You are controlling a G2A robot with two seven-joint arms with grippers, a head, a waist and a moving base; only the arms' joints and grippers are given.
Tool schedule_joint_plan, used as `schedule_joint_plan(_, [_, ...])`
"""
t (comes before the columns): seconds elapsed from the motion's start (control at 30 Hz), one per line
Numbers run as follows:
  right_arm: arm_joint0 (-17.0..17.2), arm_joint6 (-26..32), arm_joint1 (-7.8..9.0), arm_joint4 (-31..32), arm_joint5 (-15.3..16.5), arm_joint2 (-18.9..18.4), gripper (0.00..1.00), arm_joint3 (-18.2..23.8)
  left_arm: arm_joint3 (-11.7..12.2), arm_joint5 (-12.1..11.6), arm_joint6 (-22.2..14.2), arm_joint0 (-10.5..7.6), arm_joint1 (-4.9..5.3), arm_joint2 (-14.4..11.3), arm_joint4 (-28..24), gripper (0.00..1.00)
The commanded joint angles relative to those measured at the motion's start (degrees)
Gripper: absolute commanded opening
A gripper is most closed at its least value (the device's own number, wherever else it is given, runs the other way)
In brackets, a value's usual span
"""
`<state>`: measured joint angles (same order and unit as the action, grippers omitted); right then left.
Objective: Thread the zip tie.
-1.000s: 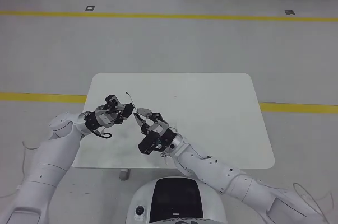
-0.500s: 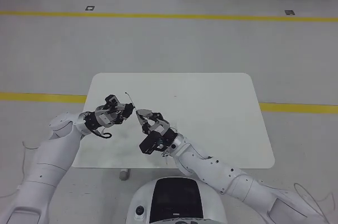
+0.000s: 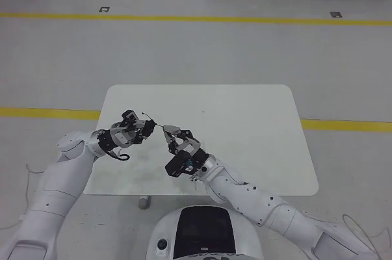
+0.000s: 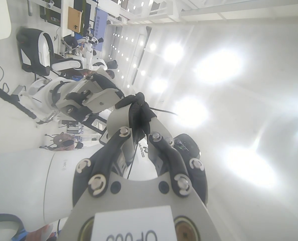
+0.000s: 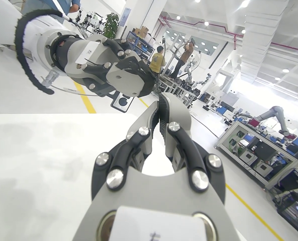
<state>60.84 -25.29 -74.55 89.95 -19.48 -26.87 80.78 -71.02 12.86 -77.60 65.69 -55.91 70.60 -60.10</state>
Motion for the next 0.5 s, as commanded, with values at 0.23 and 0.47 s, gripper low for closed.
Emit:
schedule_joint_plan(0.23, [1.37, 0.21, 0.95, 0.0, 0.0, -1.92, 0.0, 0.92, 0.0, 0.0, 0.0, 0.0, 0.0, 0.0, 0.0, 0.0])
schedule_joint_plan(0.47, [2.11, 0.49, 1.73, 0.0, 0.0, -2.88, 0.0, 1.84, 0.0, 0.0, 0.0, 0.0, 0.0, 0.0, 0.0, 0.0])
